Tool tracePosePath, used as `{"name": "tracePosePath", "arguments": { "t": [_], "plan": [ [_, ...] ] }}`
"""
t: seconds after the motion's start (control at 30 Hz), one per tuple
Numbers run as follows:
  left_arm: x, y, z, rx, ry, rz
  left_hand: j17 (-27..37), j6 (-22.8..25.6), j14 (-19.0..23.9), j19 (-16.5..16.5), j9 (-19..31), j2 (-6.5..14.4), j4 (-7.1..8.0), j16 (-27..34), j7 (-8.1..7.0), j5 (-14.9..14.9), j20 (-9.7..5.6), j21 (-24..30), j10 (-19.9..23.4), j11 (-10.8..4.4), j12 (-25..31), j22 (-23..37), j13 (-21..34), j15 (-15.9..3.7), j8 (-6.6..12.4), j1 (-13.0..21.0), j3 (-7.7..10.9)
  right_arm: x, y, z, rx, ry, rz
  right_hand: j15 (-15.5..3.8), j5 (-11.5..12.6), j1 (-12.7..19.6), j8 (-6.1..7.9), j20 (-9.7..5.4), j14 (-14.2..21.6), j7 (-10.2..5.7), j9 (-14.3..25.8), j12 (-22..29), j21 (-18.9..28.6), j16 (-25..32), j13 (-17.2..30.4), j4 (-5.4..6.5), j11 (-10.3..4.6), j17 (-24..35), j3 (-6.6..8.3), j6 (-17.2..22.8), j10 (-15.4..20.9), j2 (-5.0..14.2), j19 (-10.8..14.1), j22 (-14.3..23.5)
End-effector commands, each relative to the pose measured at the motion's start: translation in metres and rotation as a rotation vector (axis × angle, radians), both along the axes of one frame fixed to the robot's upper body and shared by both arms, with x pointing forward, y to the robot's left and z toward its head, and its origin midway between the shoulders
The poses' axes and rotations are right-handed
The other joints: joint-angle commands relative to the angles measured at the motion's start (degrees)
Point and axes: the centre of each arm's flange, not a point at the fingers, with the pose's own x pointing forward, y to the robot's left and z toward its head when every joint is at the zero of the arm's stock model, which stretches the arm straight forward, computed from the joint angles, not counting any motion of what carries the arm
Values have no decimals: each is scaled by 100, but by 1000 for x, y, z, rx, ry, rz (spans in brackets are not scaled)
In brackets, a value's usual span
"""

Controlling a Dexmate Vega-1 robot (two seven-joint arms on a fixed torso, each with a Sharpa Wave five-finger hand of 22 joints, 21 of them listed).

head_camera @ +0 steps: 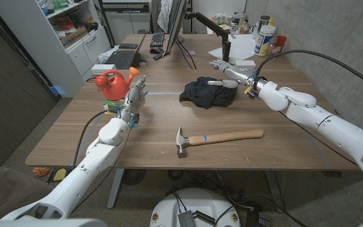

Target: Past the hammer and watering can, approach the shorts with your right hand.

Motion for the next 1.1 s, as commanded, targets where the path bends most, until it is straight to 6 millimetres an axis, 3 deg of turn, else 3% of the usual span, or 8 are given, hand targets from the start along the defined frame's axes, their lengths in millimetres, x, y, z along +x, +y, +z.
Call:
{"name": "tracePosePath", "arguments": {
  "t": [0.03, 1.1],
  "plan": [
    [2, 6, 1, 4, 1, -4, 17, -1, -104, -34, 19, -33, 2, 32, -19, 29, 28, 35, -34, -16, 21, 2, 20, 20, 4, 3, -6, 8, 11, 5, -45, -8, 4, -55, -5, -7, 12, 33, -114, -34, 28, -4, 33, 41, 15, 5, -6, 20, -69, -20, -31, -56, -52, 14],
    [-1, 9, -3, 4, 9, 0, 16, 7, -95, -21, 18, -32, 1, 44, -13, 31, 32, 47, -24, -5, 31, 4, 19, 38, 9, -3, -10, 27, 16, 12, -57, -1, 10, -72, 4, -40, 15, 29, -109, -53, 32, 9, 34, 52, 16, 10, -38, 18, -104, -49, -46, -74, -60, 14]
  ]
}}
